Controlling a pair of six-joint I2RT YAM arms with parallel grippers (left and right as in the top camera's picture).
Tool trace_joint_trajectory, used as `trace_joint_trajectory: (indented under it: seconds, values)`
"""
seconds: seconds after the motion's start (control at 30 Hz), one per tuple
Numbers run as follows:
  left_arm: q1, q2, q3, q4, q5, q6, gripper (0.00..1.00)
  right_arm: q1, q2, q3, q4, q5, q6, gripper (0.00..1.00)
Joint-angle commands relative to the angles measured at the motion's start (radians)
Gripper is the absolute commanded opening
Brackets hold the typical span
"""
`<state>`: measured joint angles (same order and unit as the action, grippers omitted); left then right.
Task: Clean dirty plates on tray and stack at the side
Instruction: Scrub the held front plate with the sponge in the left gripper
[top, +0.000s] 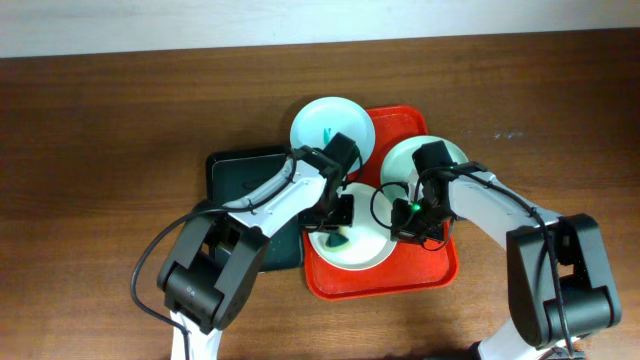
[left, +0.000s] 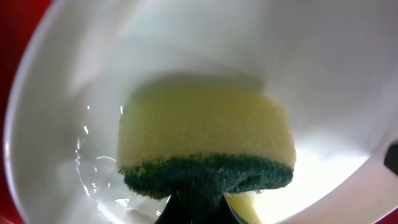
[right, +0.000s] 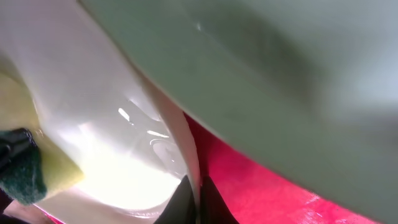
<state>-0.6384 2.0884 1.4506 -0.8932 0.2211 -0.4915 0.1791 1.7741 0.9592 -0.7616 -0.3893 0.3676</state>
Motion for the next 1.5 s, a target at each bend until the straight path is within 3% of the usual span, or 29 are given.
trace_joint_trajectory:
  seconds: [0.0, 0.13, 0.4, 0.7, 0.87, 1.1, 1.33, 1.47]
  values:
    - [-0.003, 0.043, -0.025, 0.118, -0.01, -0.012, 0.0, -0.002, 0.028, -0.006, -0.008, 0.088, 0.004, 0.05]
    - [-0.04, 0.043, -0.025, 0.23, 0.18, -0.012, 0.0, -0.002, 0.028, -0.006, -0.008, 0.088, 0.004, 0.05]
    - [-0.084, 0.043, -0.025, 0.236, 0.193, -0.001, 0.0, -0.002, 0.028, -0.006, -0.009, 0.087, 0.004, 0.05]
    - [-0.051, 0.043, -0.025, 0.016, -0.368, -0.017, 0.0, -0.002, 0.028, -0.006, -0.011, 0.087, 0.004, 0.04]
    - [-0.033, 0.043, -0.025, -0.041, -0.506, -0.021, 0.0, -0.002, 0.028, -0.006, -0.013, 0.087, 0.004, 0.04]
    - [-0.019, 0.043, 0.029, -0.108, -0.444, -0.047, 0.0, -0.002, 0.028, -0.006, -0.019, 0.087, 0.004, 0.04]
    - [-0.017, 0.032, 0.278, -0.272, -0.248, -0.047, 0.0, -0.002, 0.027, -0.005, -0.035, 0.086, -0.013, 0.04]
    - [0.005, -0.009, 0.387, -0.415, -0.265, -0.035, 0.0, -0.002, 0.026, -0.005, -0.053, 0.087, -0.082, 0.04]
